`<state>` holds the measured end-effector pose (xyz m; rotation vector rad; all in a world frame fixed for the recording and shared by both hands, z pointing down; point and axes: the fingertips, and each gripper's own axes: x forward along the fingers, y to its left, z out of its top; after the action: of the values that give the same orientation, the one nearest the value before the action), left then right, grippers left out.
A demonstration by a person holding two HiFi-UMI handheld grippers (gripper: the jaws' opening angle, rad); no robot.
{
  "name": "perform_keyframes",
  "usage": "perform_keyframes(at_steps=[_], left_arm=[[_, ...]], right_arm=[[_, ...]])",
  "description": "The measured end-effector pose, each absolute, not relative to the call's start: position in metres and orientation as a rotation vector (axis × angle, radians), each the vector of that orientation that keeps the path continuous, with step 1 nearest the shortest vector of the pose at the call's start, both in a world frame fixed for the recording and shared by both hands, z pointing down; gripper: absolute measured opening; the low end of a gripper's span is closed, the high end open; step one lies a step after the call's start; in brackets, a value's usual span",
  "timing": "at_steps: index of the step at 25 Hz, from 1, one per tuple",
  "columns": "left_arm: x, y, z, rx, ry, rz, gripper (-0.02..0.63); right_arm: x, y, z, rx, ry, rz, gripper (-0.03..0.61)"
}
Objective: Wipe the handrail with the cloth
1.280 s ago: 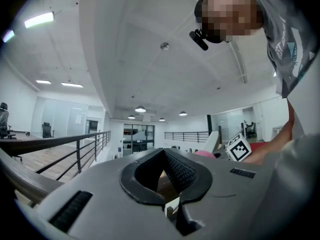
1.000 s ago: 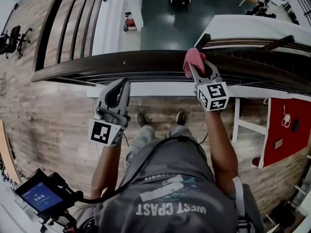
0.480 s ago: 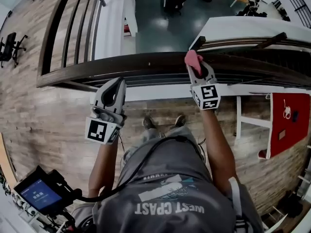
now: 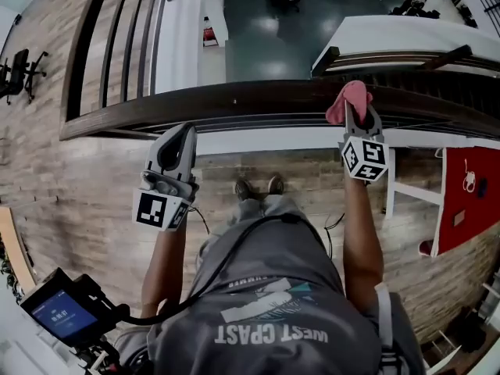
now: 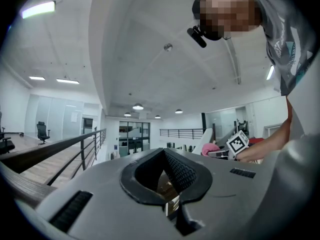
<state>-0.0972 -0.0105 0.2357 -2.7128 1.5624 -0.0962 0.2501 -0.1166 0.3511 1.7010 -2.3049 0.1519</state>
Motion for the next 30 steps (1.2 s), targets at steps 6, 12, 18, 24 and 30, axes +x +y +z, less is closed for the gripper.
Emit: perform_keyframes(at_steps=[6, 12, 18, 24, 30], left_arm=[[-0.032, -0.019, 0.237, -2.702, 1.523, -0.16, 0.006], [-0.043, -0.022, 0.22, -2.624, 1.619, -0.111, 0.006], [-0.053, -0.02, 0.222, -2.6, 1.663, -0.133, 0.006], [-0.141, -0.006, 0.248, -2.65, 1.695, -0.122, 0.006], [-0.272, -0.018, 0.242, -2.719, 1.606, -0.088, 0.006]], right_arm=[[0.168, -0.107, 0.363, 1.355, -2.516, 0.103, 0.084], [0.118, -0.105, 0.35, 1.05, -2.616, 0.183, 0.084], [0.266, -0.129, 0.353, 1.523, -2.391, 0.23, 0.084], [0.084, -0.108, 0.355, 1.262, -2.477, 0.1, 0.084], [-0.121, -0.1, 0.352, 1.076, -2.532, 0.16, 0.084]])
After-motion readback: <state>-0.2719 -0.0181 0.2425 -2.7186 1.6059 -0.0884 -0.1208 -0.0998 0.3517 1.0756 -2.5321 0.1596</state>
